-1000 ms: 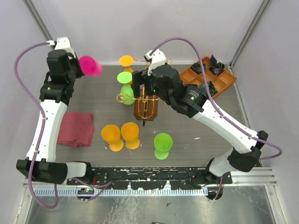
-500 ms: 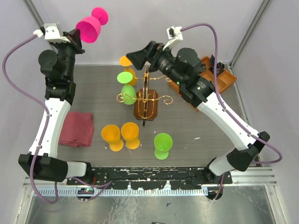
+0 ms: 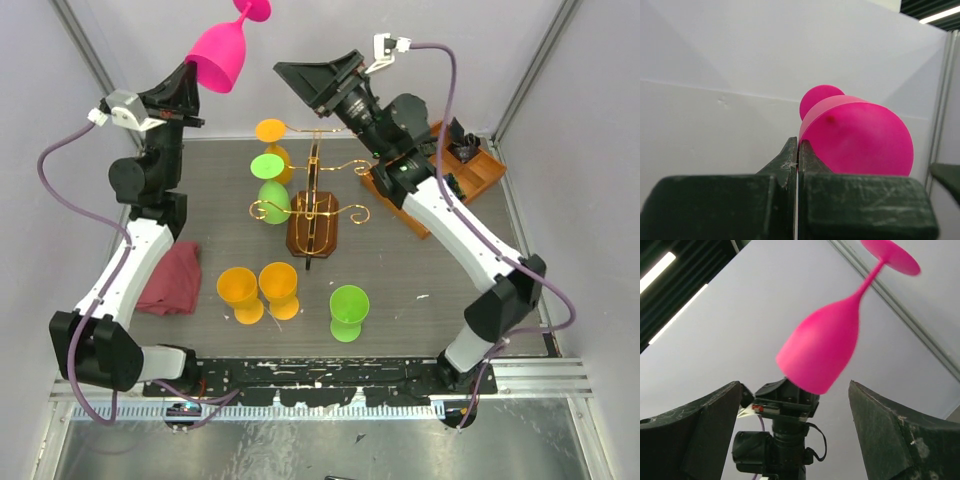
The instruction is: Place the wine glass upside down on the wine glass rack
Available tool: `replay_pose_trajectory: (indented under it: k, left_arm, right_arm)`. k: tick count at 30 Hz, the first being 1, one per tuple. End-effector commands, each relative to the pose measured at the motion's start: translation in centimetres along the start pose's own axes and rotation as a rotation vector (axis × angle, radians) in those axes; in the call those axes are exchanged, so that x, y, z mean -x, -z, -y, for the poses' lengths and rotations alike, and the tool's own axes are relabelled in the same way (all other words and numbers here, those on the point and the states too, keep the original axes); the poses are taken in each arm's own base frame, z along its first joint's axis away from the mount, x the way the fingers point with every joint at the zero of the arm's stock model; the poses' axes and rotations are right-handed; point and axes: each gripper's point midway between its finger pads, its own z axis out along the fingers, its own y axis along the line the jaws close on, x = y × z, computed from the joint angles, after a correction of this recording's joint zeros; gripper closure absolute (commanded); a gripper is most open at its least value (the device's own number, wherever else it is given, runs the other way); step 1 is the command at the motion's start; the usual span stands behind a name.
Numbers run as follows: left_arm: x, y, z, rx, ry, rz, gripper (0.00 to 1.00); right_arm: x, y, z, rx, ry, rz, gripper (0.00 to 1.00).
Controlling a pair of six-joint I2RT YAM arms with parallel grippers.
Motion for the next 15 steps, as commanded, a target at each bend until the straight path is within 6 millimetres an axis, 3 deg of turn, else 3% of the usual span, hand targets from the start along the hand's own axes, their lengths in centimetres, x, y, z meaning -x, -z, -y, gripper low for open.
replay_pose_trajectory:
  k: [1,8,15]
  left_arm:
    - [3.8,-0.1,2.8,-0.100,0.023,0.181,1.00]
    - [2.2,0.8,3.4,-0.124,0.039,0.187,1.00]
    - [1.8,1.4,3.4,-0.123,0.030,0.191,1.00]
  right_arm:
    - [0.4,-1.4,-1.8,0.111,-0.075,0.010,0.08]
    - [0.6,-2.4,-0.5,0.145,-0.073,0.064,0.08]
    - [1.2,-2.4,-0.7,0.196,-0.066,0.115,0.08]
